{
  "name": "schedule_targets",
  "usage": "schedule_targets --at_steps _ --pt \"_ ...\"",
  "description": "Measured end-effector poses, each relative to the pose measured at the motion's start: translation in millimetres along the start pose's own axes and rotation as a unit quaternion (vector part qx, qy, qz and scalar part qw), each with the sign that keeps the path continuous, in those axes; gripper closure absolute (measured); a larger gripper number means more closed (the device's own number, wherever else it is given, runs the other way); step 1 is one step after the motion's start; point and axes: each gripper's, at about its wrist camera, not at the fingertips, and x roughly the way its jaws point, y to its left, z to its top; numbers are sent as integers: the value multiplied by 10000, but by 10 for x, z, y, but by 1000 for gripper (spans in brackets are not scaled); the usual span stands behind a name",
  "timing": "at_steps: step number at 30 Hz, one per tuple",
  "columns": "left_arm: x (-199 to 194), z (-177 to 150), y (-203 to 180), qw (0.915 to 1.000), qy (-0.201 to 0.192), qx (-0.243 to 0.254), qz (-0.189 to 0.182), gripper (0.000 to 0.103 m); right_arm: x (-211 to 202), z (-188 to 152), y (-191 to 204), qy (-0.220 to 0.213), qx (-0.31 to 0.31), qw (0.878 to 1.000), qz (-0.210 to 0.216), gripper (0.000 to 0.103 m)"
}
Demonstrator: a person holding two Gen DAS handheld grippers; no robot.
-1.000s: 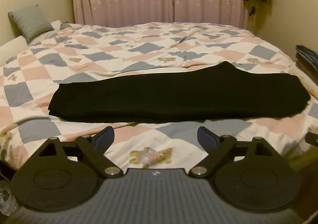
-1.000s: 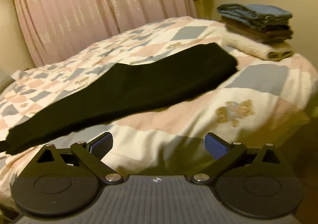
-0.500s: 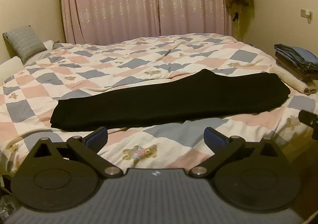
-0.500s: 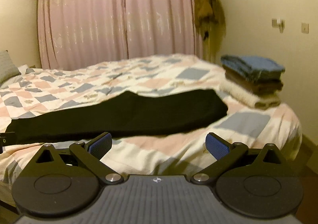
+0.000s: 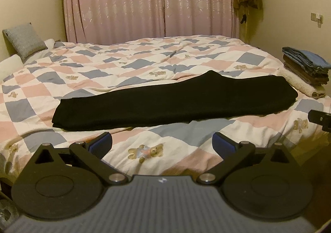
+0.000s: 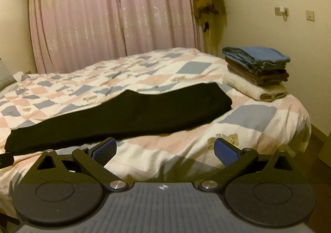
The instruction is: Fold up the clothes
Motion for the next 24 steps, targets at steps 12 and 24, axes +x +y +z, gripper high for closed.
schedule_targets --at_steps 12,24 --pt "371 -8 102 9991 362 -139 -168 1 272 10 -9 331 6 9990 -284 0" --pt "1044 -15 252 9943 1002 -369 19 1 981 84 113 970 -250 9943 -373 0"
